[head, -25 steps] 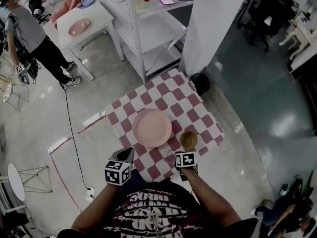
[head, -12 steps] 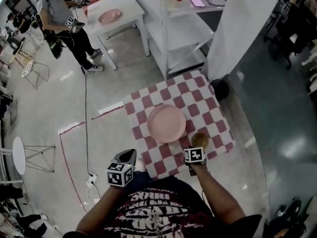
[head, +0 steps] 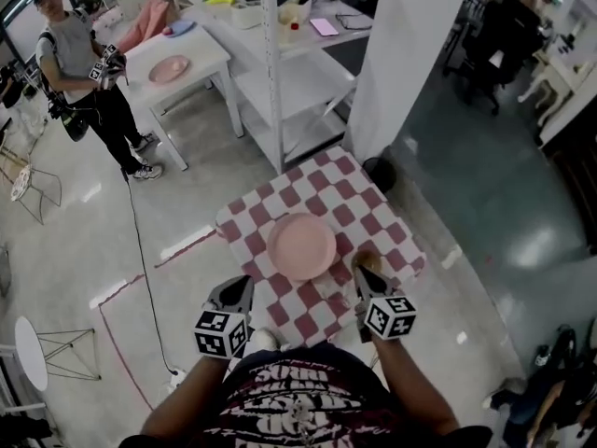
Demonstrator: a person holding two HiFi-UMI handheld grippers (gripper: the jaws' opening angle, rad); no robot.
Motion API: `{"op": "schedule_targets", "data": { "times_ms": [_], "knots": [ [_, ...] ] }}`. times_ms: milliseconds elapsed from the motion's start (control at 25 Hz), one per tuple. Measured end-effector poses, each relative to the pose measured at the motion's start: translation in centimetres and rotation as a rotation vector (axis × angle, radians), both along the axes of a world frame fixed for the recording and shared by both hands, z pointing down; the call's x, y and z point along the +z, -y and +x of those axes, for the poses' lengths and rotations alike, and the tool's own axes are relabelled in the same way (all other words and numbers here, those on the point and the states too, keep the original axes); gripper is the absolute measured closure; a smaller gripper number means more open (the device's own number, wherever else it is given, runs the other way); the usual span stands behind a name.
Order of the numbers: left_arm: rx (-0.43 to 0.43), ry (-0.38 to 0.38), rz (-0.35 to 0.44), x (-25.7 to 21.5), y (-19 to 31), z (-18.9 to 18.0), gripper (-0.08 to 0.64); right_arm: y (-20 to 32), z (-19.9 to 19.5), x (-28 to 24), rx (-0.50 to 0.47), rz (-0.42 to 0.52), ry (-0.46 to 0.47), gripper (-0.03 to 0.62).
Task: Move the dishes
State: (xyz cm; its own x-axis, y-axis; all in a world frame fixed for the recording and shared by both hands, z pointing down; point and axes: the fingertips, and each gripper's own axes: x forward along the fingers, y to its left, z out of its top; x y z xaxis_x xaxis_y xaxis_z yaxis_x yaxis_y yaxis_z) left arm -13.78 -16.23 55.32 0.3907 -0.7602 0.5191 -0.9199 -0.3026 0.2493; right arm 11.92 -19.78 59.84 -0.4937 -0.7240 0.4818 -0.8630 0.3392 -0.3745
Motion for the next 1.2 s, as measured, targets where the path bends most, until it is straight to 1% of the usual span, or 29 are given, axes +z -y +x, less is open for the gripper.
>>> {"op": "schedule_targets", "data": {
  "times_ms": [40,120,200,240,280,360,480,560,600,680,760,840,960,1080,1120,1200],
  "knots": [
    [0.018,-0.005,0.052,-1.5,0.5,-0.1,0.529,-0.3,-0.3,-2.7,0.013,0.069,0.024,0.557],
    [0.059,-0.020,0.180,-5.3,1.3,0.0,0.529,-1.4,-0.7,-7.6,0.029,0.173,0.033,0.557],
    [0.120,-0.043,0.304,-9.0,1.3,0.9,0.529,-3.1,-1.4,-11.6,0.021,0.262,0.006,0.557],
    [0.158,-0.054,0.346,-10.2,1.0,1.5,0.529,-4.1,-1.8,-13.3,0.009,0.302,-0.021,0.557],
    [0.200,-0.060,0.369,-10.6,0.7,2.2,0.529,-5.0,-2.3,-14.7,-0.003,0.334,-0.053,0.557],
    [0.283,-0.061,0.366,-9.5,-0.1,3.7,0.529,-6.6,-3.2,-16.2,-0.008,0.362,-0.097,0.557],
    [0.370,-0.082,0.304,-6.8,-1.3,5.5,0.529,-9.0,-3.8,-16.5,0.026,0.333,-0.089,0.557],
    [0.396,-0.107,0.271,-5.6,-2.4,6.4,0.529,-10.7,-3.6,-16.1,0.039,0.307,-0.099,0.557],
    [0.405,-0.117,0.269,-5.4,-2.8,6.8,0.529,-11.5,-3.3,-15.7,0.043,0.296,-0.110,0.557],
    [0.427,-0.122,0.289,-5.9,-3.3,7.5,0.529,-12.3,-2.7,-15.0,0.050,0.278,-0.115,0.557],
    [0.441,-0.108,0.311,-6.5,-3.4,8.0,0.529,-12.5,-2.5,-14.4,0.041,0.274,-0.098,0.557],
    [0.422,-0.084,0.302,-6.3,-3.4,8.2,0.529,-12.2,-2.7,-14.2,0.016,0.280,-0.067,0.557],
    [0.346,-0.062,0.268,-5.8,-3.5,9.2,0.529,-12.3,-1.7,-14.4,-0.035,0.293,-0.031,0.557],
    [0.262,-0.091,0.250,-6.0,-4.3,11.5,0.529,-13.4,1.1,-13.7,-0.089,0.288,-0.053,0.557],
    [0.244,-0.093,0.245,-5.9,-4.6,12.5,0.529,-13.8,2.2,-13.4,-0.100,0.286,-0.062,0.557],
    [0.232,-0.075,0.234,-5.9,-5.4,14.7,0.529,-14.4,4.4,-12.9,-0.115,0.285,-0.072,0.557]
  ]
}}
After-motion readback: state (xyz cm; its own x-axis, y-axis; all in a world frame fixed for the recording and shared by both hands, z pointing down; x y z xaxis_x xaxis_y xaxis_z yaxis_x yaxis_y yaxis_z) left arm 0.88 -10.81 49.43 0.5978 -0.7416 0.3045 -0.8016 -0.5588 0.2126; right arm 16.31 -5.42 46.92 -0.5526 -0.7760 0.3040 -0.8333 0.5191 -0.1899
